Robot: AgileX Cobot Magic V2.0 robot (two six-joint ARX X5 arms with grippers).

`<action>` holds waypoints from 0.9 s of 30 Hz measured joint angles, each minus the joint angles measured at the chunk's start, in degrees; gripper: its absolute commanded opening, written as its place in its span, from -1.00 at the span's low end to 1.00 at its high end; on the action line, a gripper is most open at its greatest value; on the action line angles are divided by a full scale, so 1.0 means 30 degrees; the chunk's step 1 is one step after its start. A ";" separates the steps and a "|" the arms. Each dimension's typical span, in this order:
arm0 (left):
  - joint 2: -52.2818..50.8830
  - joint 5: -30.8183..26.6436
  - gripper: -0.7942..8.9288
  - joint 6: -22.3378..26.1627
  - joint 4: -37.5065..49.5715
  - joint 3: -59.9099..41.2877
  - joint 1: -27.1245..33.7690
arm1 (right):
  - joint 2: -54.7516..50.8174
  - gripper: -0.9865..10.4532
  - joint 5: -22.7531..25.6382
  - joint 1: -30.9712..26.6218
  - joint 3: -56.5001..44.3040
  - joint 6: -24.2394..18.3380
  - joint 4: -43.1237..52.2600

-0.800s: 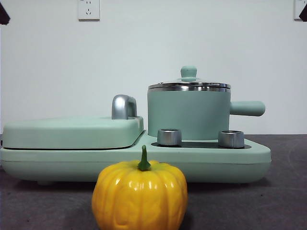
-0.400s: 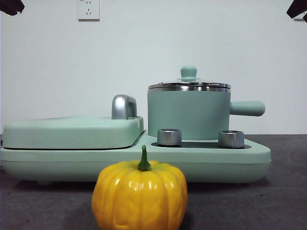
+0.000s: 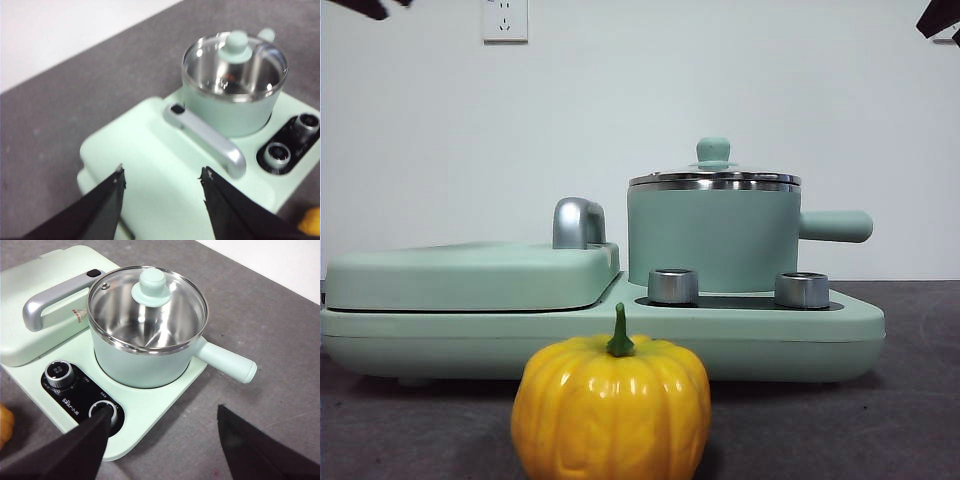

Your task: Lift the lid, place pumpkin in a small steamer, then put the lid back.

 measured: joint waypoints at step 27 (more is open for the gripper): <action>0.9646 0.0000 -0.32 -0.2769 1.2029 0.0729 -0.5807 | 0.0000 -0.24 -0.0007 0.0350 0.0000 0.0000 0.0000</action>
